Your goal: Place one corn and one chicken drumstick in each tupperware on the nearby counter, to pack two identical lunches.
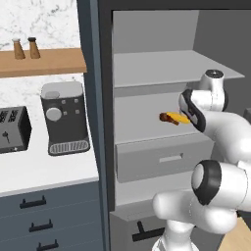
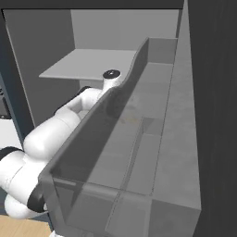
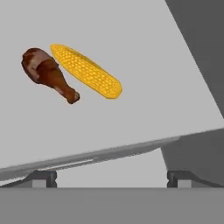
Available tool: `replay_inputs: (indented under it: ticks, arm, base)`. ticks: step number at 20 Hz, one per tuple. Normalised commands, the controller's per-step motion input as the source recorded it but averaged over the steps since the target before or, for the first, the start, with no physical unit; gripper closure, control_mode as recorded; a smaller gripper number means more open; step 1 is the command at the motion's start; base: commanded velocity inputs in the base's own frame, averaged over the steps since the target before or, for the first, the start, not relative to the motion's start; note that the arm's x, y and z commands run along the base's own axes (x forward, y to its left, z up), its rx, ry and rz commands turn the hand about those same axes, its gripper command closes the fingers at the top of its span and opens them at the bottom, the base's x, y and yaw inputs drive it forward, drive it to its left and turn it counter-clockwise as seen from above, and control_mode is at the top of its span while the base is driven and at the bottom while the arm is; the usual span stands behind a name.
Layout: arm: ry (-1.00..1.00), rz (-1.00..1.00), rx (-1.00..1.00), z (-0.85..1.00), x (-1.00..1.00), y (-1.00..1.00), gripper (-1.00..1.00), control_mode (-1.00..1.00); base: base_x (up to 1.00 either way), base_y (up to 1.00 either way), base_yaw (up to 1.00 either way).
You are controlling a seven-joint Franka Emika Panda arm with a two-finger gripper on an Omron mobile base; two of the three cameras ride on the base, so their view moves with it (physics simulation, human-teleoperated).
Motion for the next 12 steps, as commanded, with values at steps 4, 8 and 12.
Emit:
replay_inputs:
  ticks: [4, 8, 12]
  arm:
    - [-0.02, 0.16, 0.03, -0.32, 0.04, -0.16, -1.0, -1.0]
    - [-0.01, 0.06, 0.01, -0.01, 0.34, 0.0, -1.0, -1.0]
    - [0.0, 0.08, 0.0, -0.16, 0.31, 0.0, -1.0, -1.0]
  base:
    - [0.0, 0.0, 0.0]
    - [0.0, 0.0, 0.0]
    - [0.0, 0.0, 0.0]
